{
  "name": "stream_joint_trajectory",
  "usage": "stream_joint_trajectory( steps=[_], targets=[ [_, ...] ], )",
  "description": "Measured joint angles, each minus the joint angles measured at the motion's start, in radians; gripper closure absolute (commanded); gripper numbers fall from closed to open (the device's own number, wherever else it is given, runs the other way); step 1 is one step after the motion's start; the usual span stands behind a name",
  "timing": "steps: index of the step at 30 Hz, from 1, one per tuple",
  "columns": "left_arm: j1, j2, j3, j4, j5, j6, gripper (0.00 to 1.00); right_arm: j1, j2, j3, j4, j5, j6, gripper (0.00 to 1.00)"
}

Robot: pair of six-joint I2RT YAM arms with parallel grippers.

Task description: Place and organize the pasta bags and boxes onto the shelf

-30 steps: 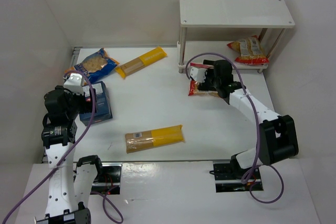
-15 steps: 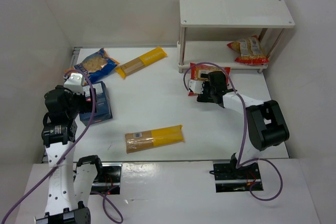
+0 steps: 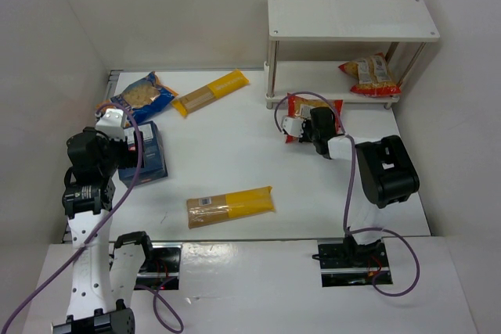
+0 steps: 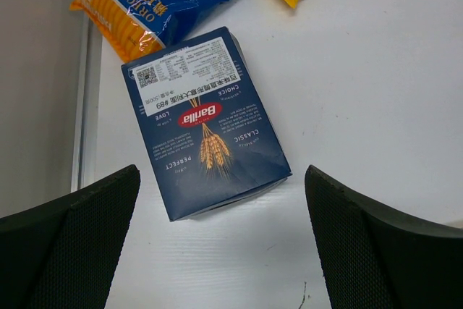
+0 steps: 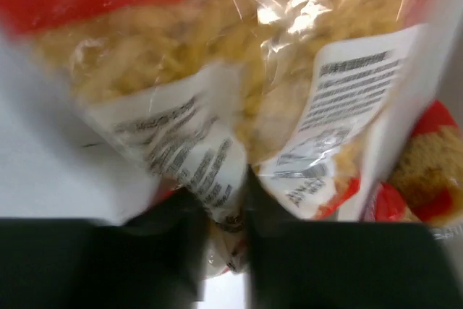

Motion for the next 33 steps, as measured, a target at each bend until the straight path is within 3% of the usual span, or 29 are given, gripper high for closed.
stream_joint_trajectory(
  steps=[2,9,20,27,33],
  targets=[
    [0.0,0.0,0.0,0.0,0.0,0.0,0.0,0.0,-0.002,0.002,0.029,0.018,-0.002,1.0],
    [0.0,0.0,0.0,0.0,0.0,0.0,0.0,-0.001,-0.069,-0.001,0.004,0.03,0.015,1.0],
    [0.0,0.0,0.0,0.0,0.0,0.0,0.0,0.061,-0.415,-0.01,-0.093,0.078,0.007,1.0],
    [0.0,-0.001,0.0,0.0,0.0,0.0,0.0,0.068,-0.417,-0.04,0.045,0.137,-0.061,1.0],
    [0.0,-0.002,0.0,0.0,0.0,0.0,0.0,0.064,-0.316,-0.043,0.229,0.174,-0.108,1.0]
  ],
)
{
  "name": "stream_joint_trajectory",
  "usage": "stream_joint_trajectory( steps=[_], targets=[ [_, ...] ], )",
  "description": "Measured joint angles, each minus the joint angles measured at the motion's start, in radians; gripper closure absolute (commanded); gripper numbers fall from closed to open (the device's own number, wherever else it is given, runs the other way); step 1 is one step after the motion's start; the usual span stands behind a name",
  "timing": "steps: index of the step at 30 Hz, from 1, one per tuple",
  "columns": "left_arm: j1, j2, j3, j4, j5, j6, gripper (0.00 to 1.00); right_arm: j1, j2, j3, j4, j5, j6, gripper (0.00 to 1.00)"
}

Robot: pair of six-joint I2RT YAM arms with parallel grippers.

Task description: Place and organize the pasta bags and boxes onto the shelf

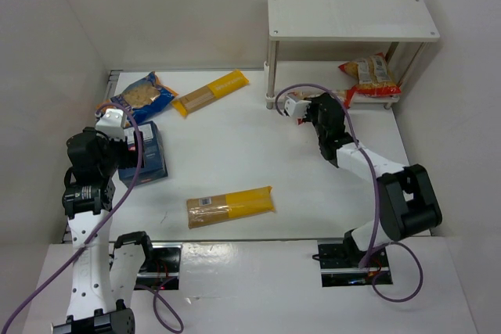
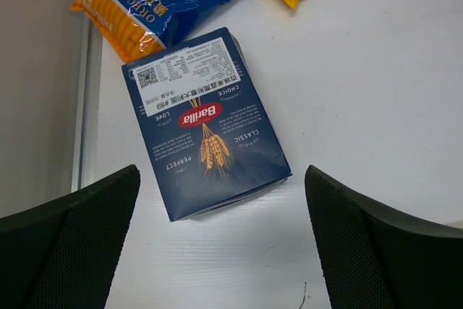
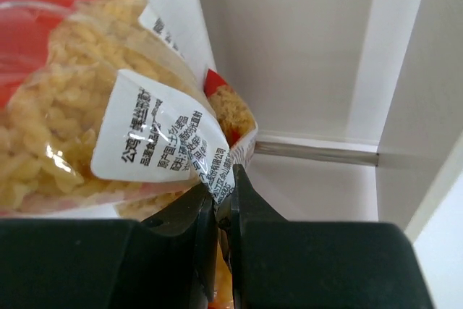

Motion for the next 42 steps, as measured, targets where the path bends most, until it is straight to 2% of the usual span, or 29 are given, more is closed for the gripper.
stream_joint_trajectory(
  steps=[9,14,23,27,33,42],
  targets=[
    [0.0,0.001,0.0,0.0,0.0,0.0,0.0,-0.039,0.242,0.059,0.214,-0.001,-0.017,1.0],
    [0.0,0.002,0.0,0.0,0.0,0.0,0.0,-0.068,0.315,0.104,0.323,-0.004,-0.017,1.0],
    [0.0,0.014,0.0,0.0,-0.003,0.0,0.0,-0.092,0.357,0.227,0.364,-0.004,0.015,1.0],
    [0.0,0.014,0.0,0.0,-0.004,0.0,0.0,-0.104,0.429,0.252,0.447,-0.021,0.016,1.0],
    [0.0,0.014,0.0,0.0,-0.006,0.0,0.0,-0.124,0.568,0.256,0.486,-0.028,0.011,1.0],
    [0.0,0.021,0.0,0.0,-0.007,0.0,0.0,-0.135,0.631,0.336,0.52,-0.028,0.008,1.0]
  ],
)
